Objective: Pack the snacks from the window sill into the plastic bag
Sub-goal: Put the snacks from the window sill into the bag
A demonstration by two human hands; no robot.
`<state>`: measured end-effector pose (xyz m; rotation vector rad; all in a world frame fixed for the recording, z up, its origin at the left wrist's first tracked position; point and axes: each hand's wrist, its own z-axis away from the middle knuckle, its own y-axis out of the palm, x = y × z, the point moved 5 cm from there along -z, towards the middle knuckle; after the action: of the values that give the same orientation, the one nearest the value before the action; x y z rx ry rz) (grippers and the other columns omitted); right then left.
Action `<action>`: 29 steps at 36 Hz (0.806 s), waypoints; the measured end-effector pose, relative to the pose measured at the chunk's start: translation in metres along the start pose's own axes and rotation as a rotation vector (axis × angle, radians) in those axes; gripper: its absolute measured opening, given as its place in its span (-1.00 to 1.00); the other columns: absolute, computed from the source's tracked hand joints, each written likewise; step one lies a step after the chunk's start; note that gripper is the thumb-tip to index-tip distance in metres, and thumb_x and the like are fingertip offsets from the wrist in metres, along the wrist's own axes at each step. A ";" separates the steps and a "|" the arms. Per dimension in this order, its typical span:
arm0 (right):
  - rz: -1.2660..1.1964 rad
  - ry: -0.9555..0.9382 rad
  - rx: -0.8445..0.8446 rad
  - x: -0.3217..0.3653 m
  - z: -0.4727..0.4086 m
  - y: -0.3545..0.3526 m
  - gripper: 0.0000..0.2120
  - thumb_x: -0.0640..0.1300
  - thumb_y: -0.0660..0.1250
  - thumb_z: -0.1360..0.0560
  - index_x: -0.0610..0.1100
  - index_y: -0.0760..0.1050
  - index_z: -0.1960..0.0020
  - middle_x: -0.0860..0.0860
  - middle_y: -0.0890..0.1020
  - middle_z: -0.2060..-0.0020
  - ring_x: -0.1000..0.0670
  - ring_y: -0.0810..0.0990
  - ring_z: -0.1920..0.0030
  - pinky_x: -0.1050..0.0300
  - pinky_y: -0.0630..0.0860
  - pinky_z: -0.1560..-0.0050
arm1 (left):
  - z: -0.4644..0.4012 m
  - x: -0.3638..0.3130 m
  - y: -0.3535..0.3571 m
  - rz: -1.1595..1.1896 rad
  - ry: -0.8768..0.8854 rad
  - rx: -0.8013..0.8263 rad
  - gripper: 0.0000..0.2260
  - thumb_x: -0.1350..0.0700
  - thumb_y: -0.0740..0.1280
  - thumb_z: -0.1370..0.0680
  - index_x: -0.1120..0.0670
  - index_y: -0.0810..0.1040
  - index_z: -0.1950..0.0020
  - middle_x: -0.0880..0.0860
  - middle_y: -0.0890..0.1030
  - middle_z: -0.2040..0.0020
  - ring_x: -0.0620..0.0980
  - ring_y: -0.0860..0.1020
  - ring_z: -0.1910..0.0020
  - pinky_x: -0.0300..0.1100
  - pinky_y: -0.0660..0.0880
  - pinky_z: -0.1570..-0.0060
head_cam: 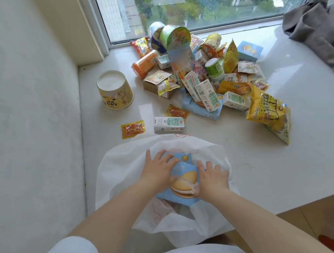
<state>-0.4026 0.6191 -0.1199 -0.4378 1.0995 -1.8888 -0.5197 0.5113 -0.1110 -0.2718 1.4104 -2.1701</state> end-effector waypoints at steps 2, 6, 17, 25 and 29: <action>0.112 0.034 0.082 -0.012 0.004 0.007 0.02 0.24 0.35 -0.33 -0.04 -0.20 -0.52 -0.11 0.17 -0.39 -0.23 0.16 -0.39 -0.33 0.14 -0.28 | -0.010 -0.006 0.004 -0.093 0.035 0.051 -0.40 -0.31 0.16 -0.49 -0.21 0.10 -0.48 -0.07 0.05 -0.54 0.12 -0.14 -0.52 0.41 -0.31 -0.28; 0.363 0.060 0.188 -0.045 0.010 0.017 -0.20 0.02 0.19 -0.53 -0.08 -0.29 -0.53 -0.17 -0.07 -0.51 -0.26 -0.18 -0.50 -0.47 -0.12 -0.33 | -0.024 -0.001 0.013 -0.175 -0.035 0.171 -0.29 -0.33 0.27 -0.40 -0.22 0.06 -0.48 0.02 -0.01 -0.55 0.29 -0.19 -0.49 0.55 -0.27 -0.17; 0.737 0.040 0.199 -0.126 -0.013 -0.001 -0.49 0.00 -0.07 -0.61 -0.10 0.01 -0.53 -0.10 -0.24 -0.52 -0.22 -0.34 -0.48 -0.27 -0.33 -0.40 | -0.022 0.008 0.036 -0.127 -0.058 0.433 -0.33 -0.45 0.25 -0.33 -0.18 0.35 -0.36 0.16 0.02 -0.52 0.34 -0.21 -0.48 0.54 -0.14 -0.23; -0.044 -0.200 0.001 -0.076 -0.037 -0.017 -0.60 -0.16 0.04 -0.53 0.03 0.49 -0.27 0.01 0.50 -0.25 -0.06 0.35 -0.29 0.04 0.14 -0.38 | -0.028 -0.012 0.030 -0.044 -0.045 0.299 -0.26 -0.35 0.29 -0.37 -0.14 0.14 -0.46 0.09 0.04 -0.52 0.25 -0.21 -0.50 0.49 -0.14 -0.27; -0.099 -0.169 0.049 -0.065 -0.032 0.006 -0.67 -0.12 0.02 -0.57 -0.05 0.53 -0.14 -0.06 0.60 -0.10 -0.10 0.49 -0.12 0.09 0.30 -0.13 | -0.034 -0.027 0.031 0.034 -0.005 0.227 -0.26 -0.41 0.23 -0.38 -0.15 0.14 -0.48 -0.03 0.04 -0.53 0.18 -0.16 -0.51 0.46 -0.10 -0.28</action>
<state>-0.3853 0.6884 -0.1342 -0.6226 0.9332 -1.9218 -0.5019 0.5425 -0.1499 -0.1682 1.1440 -2.2746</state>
